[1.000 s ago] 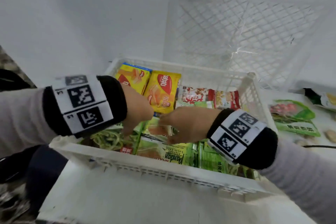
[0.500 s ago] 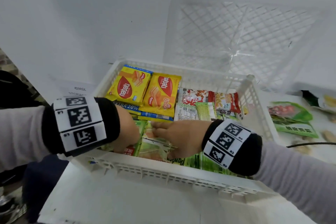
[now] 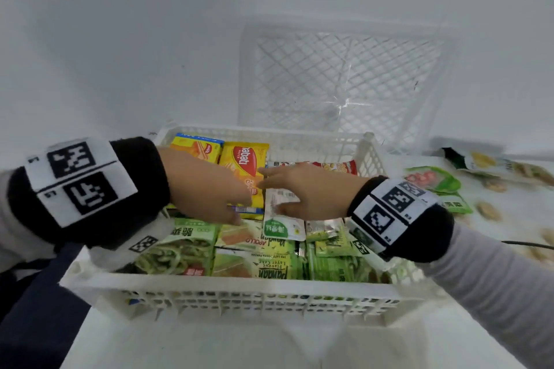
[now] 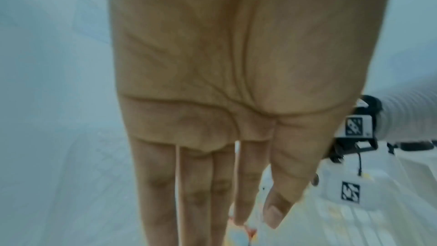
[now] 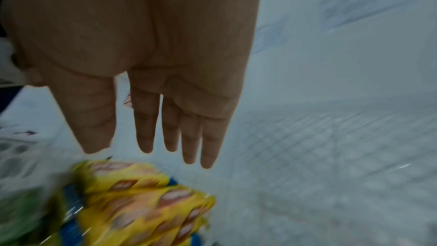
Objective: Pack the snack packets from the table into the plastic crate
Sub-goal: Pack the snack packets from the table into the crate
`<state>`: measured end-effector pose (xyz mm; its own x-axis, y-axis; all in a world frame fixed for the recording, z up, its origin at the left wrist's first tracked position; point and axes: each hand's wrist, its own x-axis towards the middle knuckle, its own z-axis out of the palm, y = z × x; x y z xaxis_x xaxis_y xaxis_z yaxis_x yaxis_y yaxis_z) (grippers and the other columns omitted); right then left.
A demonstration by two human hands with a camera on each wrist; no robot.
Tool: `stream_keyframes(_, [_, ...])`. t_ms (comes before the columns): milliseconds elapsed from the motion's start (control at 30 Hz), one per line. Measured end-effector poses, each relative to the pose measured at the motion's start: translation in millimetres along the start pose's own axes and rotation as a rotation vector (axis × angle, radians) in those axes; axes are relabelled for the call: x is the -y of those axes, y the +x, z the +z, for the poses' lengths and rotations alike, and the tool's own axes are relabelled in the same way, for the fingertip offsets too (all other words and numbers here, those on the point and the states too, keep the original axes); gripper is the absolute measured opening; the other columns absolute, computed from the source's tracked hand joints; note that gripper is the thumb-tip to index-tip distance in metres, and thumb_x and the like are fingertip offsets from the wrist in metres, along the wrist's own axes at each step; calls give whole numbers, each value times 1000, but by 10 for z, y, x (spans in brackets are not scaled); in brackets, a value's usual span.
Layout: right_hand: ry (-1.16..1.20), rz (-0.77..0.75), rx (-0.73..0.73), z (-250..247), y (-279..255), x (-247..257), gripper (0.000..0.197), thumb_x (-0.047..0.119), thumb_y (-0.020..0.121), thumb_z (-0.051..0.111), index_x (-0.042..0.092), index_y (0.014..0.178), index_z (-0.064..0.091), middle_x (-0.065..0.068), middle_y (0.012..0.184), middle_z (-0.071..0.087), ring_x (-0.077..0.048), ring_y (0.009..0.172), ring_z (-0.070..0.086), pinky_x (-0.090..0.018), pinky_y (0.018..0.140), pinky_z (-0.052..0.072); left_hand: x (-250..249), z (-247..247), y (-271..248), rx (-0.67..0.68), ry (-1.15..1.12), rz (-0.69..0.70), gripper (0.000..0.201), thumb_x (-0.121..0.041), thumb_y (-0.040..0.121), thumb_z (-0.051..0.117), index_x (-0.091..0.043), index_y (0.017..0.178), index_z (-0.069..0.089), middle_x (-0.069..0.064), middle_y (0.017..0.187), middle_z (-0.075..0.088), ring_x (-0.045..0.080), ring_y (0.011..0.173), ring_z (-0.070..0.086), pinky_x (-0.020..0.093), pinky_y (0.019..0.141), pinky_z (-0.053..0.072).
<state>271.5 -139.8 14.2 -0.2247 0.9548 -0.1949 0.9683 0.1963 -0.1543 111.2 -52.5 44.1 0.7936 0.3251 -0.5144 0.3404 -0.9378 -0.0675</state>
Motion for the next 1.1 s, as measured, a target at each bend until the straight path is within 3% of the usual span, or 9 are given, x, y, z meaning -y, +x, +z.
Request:
stream_keyframes(100, [-9,129,-105,-204,-195,-112,48,29,94,53,20,140,43,0,154,27,-16,134,38,-26,109,27,-83,-371,30,-217,-94,112,34,-36,99,37,-27,128,52,-18,91,58,2,79,53,19,73,39])
stream_keyframes(200, [-16,248,-176,-327,-479,-202,49,33,94,51,19,140,43,1,152,32,-15,134,38,-26,110,27,-149,-574,118,-424,-230,168,35,-35,97,41,-30,131,50,-12,121,57,4,98,56,23,87,44])
stream_keyframes(300, [11,352,-242,-368,-838,-277,48,34,94,51,21,139,44,1,151,34,-14,137,34,-23,108,23,-294,-679,223,-515,-336,211,37,-37,95,44,-33,131,48,-10,125,56,7,110,54,27,95,43])
stream_keyframes(367, [60,414,-292,-354,-1081,-329,47,34,94,52,22,139,45,3,150,36,-11,136,34,-18,105,22,-416,-702,311,-537,-400,258,38,-37,94,46,-32,132,47,-9,126,55,6,110,54,23,92,42])
stream_keyframes(500, [195,545,-421,-252,-1527,-460,44,36,93,54,26,136,48,9,144,44,-6,131,39,-14,99,27,-662,-708,498,-509,-432,344,40,-35,95,48,-33,134,44,-8,128,53,5,109,53,20,88,41])
stream_keyframes(600, [348,646,-519,-119,-1836,-595,40,36,92,56,30,131,52,8,136,52,-5,124,47,-25,103,39,-846,-731,635,-482,-462,380,39,-32,95,48,-32,134,43,-6,130,52,6,109,53,21,87,43])
stream_keyframes(734, [436,728,-590,70,-2126,-805,34,32,93,56,30,127,56,8,129,57,-4,118,53,-28,98,43,-1095,-798,824,-446,-473,397,39,-30,96,47,-29,135,43,-3,130,51,9,109,54,23,88,42])
stream_keyframes(967, [486,745,-555,344,-2420,-1397,36,31,92,56,25,128,56,8,133,53,-11,116,54,-30,98,44,-1506,-1055,1213,-355,-435,355,41,-35,96,48,-29,136,42,-3,132,50,11,112,53,27,94,45])
stream_keyframes(1101, [478,746,-422,437,-2505,-1863,43,32,91,58,29,133,49,7,137,49,-13,120,51,-30,98,43,-1819,-1328,1477,-248,-308,300,43,-39,96,47,-27,137,41,-4,131,52,12,115,50,23,95,37])
